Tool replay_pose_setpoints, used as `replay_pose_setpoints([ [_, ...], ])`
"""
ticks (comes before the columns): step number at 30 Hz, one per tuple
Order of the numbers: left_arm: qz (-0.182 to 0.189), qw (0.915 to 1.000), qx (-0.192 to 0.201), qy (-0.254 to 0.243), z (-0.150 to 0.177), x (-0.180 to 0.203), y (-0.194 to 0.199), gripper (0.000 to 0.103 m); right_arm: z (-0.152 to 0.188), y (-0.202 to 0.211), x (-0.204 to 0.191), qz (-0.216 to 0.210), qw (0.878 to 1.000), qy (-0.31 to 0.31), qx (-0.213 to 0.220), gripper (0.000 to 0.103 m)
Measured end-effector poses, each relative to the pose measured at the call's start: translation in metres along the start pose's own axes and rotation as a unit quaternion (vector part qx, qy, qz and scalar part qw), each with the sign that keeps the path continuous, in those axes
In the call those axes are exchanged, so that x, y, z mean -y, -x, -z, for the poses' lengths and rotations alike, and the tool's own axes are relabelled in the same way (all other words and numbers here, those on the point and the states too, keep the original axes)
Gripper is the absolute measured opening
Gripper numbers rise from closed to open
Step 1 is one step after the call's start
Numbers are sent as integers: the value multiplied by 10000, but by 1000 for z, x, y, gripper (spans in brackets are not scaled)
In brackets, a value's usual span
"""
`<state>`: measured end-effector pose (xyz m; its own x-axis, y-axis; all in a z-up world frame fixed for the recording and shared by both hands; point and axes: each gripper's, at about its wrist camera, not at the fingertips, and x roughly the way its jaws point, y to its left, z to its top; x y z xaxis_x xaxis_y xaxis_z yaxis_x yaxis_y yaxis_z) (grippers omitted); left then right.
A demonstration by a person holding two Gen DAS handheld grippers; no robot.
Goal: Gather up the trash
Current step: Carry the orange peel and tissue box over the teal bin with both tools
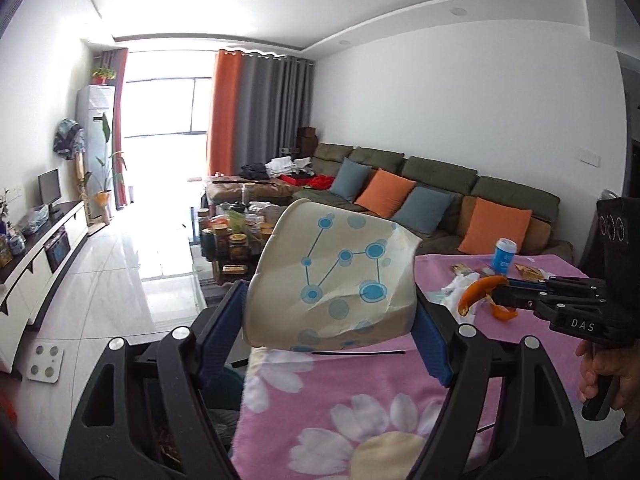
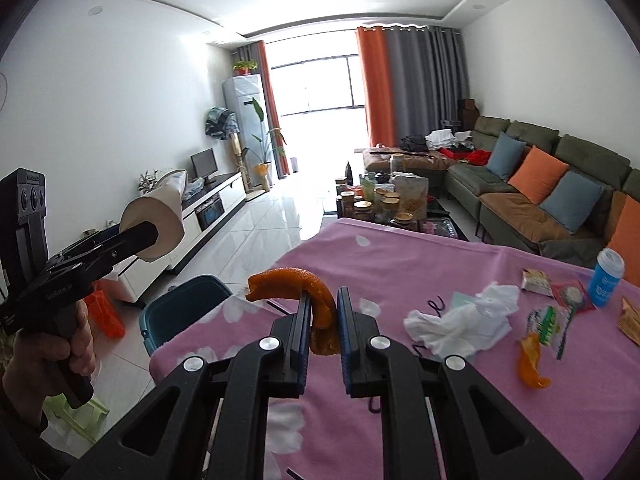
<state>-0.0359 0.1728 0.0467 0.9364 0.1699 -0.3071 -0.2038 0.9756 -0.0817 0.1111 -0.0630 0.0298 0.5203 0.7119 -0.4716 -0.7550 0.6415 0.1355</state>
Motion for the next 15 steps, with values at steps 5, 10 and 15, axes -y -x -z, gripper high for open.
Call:
replay_pose_setpoints([
  [5,-529,9984,28,179,3,-48,27,76,-19,-28,-35,-395,9987,327,-53,11],
  [10,-905,9954,-27,310,10,-81,47,76,-33,-60,-68,-732,9951,617,-226,11],
  [15,-1121,9927,-143,415,19,-108,57,76,-42,-88,-98,-991,9903,894,-400,11],
])
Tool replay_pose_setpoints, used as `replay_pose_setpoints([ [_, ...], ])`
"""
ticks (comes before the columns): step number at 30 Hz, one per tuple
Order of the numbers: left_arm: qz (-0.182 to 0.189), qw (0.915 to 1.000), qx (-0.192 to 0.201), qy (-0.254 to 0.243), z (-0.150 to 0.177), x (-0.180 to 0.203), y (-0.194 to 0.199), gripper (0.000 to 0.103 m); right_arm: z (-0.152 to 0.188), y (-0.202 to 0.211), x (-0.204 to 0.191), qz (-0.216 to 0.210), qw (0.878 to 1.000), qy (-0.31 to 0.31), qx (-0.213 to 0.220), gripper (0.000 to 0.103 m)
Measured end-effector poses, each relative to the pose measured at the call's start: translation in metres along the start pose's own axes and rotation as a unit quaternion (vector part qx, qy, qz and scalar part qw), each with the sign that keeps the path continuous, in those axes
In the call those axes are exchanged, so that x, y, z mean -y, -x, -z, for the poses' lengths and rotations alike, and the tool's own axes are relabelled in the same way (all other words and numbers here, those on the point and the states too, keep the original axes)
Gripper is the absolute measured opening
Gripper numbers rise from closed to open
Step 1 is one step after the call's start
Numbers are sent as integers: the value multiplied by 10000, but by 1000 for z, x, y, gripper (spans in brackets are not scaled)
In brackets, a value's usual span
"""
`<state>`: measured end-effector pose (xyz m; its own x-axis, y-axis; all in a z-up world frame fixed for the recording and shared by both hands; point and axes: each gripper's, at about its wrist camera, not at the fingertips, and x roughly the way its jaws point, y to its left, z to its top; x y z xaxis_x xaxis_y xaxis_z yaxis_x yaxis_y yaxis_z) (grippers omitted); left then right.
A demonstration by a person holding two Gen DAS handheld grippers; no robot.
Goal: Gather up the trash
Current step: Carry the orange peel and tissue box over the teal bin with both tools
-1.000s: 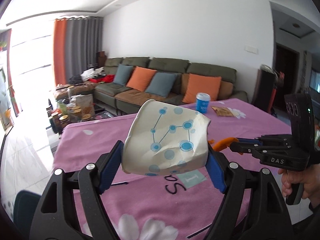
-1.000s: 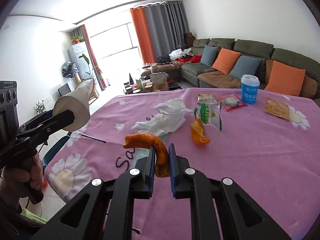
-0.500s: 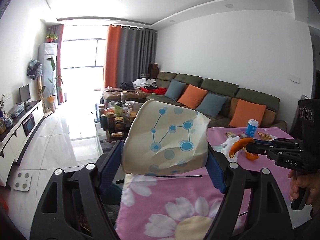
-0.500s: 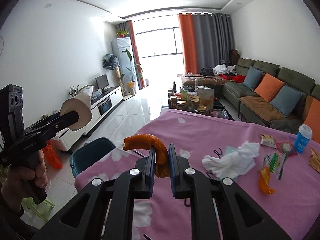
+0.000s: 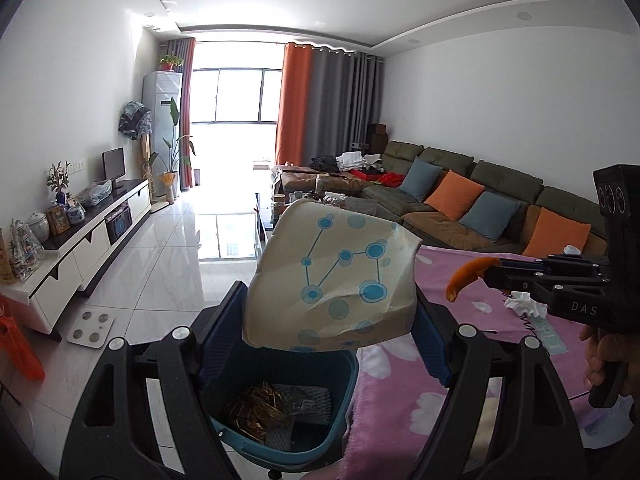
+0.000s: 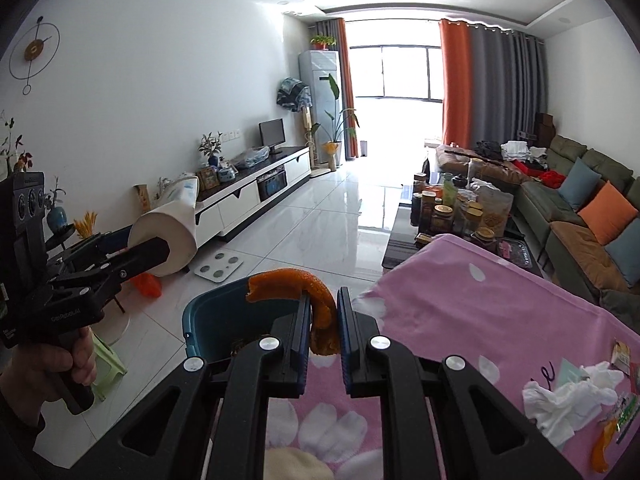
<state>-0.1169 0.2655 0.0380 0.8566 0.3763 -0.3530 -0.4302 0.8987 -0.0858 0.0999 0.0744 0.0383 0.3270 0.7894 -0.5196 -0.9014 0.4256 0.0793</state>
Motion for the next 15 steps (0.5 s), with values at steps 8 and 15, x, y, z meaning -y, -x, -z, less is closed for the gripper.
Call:
replay_pose_setpoints([
  [8,-240,9988,-361,220,25,-43,-10,76,-12,-60,-23,-310,9980,240,-491,11],
  [15,-358,9943,-891,461,59,-65,-46,76,-9,-110,-34,-399,9934,353,-1017,12],
])
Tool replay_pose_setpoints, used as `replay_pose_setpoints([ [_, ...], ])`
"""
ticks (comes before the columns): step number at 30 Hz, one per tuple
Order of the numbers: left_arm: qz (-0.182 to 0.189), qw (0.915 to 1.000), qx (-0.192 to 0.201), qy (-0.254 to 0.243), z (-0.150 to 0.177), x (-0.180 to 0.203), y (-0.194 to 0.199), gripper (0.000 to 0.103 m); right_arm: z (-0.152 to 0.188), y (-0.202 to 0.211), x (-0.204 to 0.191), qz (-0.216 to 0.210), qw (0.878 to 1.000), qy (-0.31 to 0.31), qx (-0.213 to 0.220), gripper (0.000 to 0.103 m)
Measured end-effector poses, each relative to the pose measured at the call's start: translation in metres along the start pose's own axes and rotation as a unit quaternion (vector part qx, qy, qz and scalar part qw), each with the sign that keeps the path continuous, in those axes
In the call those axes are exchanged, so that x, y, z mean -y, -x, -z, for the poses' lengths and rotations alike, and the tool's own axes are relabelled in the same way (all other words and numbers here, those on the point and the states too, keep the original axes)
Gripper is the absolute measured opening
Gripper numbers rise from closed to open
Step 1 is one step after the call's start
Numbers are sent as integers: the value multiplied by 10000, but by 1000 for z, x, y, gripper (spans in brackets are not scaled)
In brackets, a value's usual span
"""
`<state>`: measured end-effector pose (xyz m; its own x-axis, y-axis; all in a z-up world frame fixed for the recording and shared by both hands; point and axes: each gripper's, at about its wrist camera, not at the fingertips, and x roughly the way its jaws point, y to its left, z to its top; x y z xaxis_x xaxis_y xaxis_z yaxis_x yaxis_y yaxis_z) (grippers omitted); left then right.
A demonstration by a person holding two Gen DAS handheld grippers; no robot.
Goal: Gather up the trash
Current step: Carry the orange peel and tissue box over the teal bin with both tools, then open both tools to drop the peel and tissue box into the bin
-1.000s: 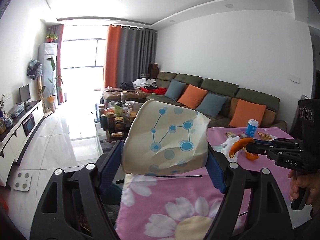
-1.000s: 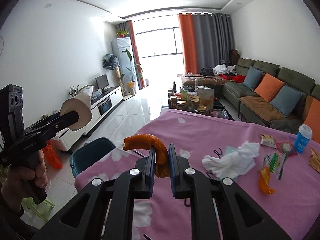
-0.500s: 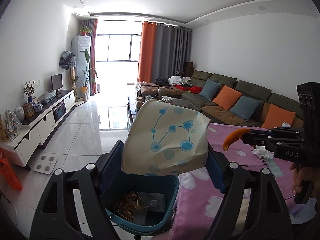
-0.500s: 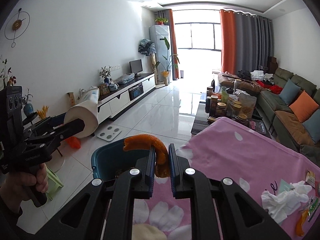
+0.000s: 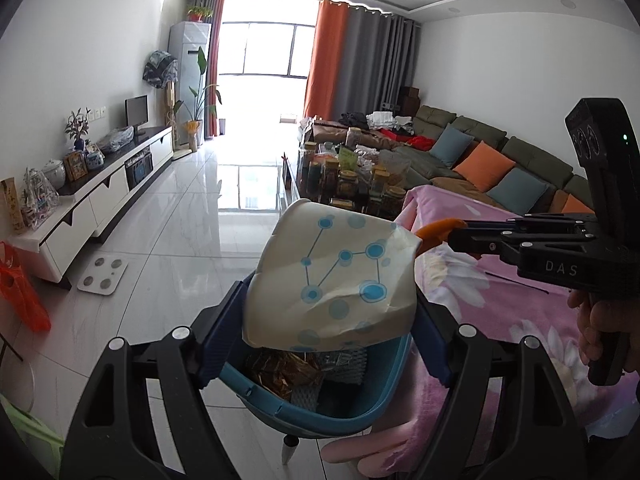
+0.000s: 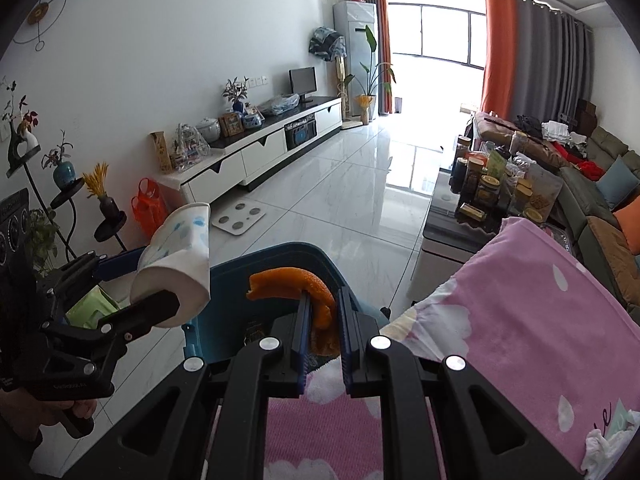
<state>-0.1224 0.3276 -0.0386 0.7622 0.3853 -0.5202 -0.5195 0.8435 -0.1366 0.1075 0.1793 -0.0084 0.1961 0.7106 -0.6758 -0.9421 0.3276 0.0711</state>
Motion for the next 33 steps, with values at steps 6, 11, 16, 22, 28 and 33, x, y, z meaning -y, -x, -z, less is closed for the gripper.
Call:
replay_pose_setpoints([
  [6,-12,9991,-427,70,16,0,-47,76,-1,-36,-2,-177,9989,0,-435,12],
  [11,-30,9978,-662,-9,18,9,-82,76,-2,-54,-4,-308,9968,15,-735,12],
  [16,-46,9964,-842,-101,18,11,-110,76,-4,-72,-2,-394,9939,-12,-1028,12],
  [22,29,9943,-1050,-191,21,9,-135,77,-1,-85,-3,-462,9910,-14,-1257,13],
  [28,1,9928,-1173,-249,22,18,-149,78,-2,-97,1,-544,9886,-49,-1402,14],
  [33,-81,9932,-1128,-280,20,18,-154,88,-3,-96,1,-550,9895,-88,-1337,18],
])
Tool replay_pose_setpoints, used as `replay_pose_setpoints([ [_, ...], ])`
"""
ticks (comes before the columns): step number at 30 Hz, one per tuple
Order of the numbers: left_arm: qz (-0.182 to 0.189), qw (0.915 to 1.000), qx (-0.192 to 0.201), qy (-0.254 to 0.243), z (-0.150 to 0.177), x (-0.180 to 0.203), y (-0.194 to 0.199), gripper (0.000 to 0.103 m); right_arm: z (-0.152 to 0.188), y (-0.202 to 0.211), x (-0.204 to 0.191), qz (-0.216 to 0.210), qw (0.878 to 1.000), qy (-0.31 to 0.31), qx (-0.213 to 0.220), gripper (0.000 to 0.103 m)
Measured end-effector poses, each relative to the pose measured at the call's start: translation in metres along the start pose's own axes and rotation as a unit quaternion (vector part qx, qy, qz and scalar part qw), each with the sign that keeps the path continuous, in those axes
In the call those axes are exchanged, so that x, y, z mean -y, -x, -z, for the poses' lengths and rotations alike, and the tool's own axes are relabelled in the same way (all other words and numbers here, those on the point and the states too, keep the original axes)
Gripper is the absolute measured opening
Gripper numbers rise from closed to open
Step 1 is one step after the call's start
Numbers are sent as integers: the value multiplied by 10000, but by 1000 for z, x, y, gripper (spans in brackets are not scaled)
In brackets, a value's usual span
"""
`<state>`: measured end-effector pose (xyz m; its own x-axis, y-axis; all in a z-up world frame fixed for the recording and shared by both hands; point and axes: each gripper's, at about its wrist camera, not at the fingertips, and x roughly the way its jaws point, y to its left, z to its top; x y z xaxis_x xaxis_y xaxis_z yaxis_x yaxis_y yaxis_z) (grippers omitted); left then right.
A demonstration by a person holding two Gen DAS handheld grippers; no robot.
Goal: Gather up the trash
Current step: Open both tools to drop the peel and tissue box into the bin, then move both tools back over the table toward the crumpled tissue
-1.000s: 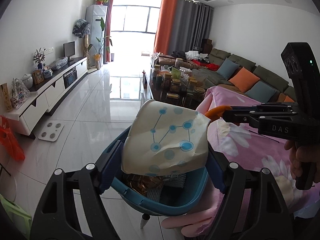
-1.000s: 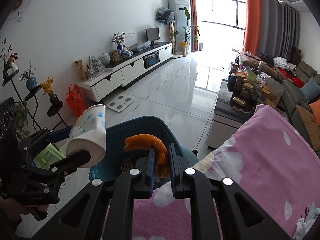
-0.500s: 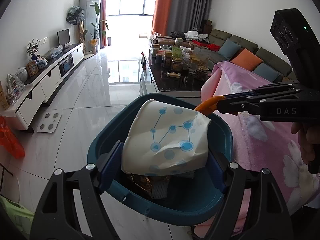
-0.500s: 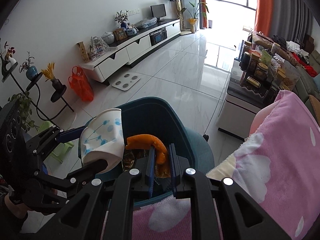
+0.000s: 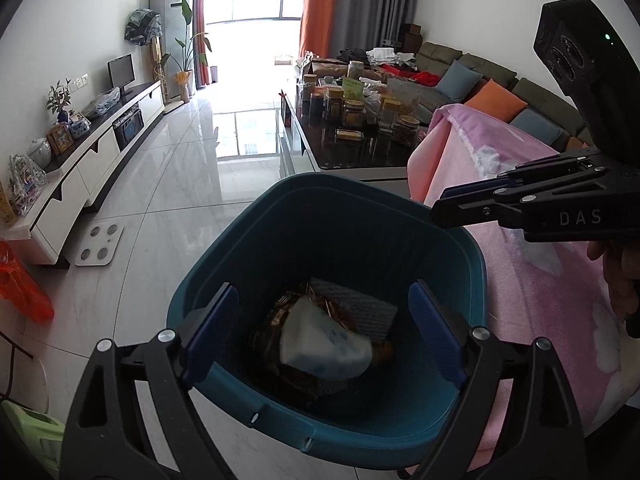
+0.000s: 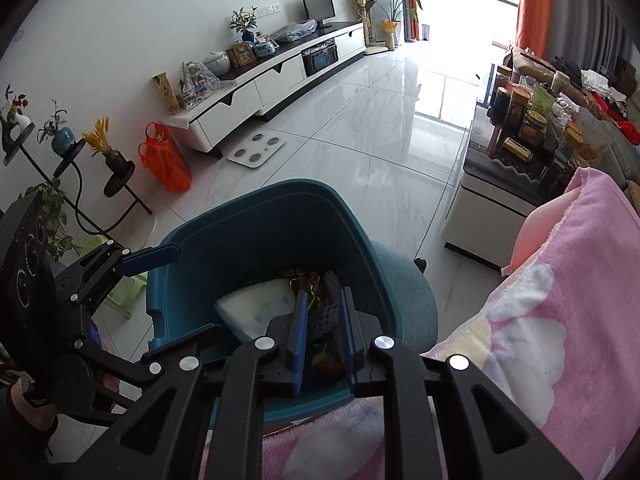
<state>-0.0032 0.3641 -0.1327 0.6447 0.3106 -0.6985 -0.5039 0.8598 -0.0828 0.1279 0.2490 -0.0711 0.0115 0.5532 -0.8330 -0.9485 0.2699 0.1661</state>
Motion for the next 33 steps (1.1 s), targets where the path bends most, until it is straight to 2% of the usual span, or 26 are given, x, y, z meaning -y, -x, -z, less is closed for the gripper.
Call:
replay_pose_setpoints([
  [5,-110,9998,136,78,-2,-2,7,94,1,12,4,-38,9998,-113,172,21],
  [8,-199,9991,314,218,-5,-4,17,97,4,25,8,-92,9989,-231,395,28],
  [10,-250,9980,471,340,-4,-8,31,97,5,36,10,-100,9980,-279,562,35],
  [12,-301,9966,615,460,-9,-9,42,97,8,46,12,-116,9970,-333,682,36],
  [16,-341,9929,961,620,-17,-12,71,97,14,67,15,-117,9946,-403,949,48],
  [19,-296,9905,1166,664,-24,-7,91,97,21,83,18,-22,9930,-397,1114,50],
  [25,-150,9861,1579,495,-36,20,130,97,41,116,27,130,9879,-504,1461,61],
  [33,338,9810,1906,119,-40,84,167,97,92,169,41,527,9752,-758,2012,81],
])
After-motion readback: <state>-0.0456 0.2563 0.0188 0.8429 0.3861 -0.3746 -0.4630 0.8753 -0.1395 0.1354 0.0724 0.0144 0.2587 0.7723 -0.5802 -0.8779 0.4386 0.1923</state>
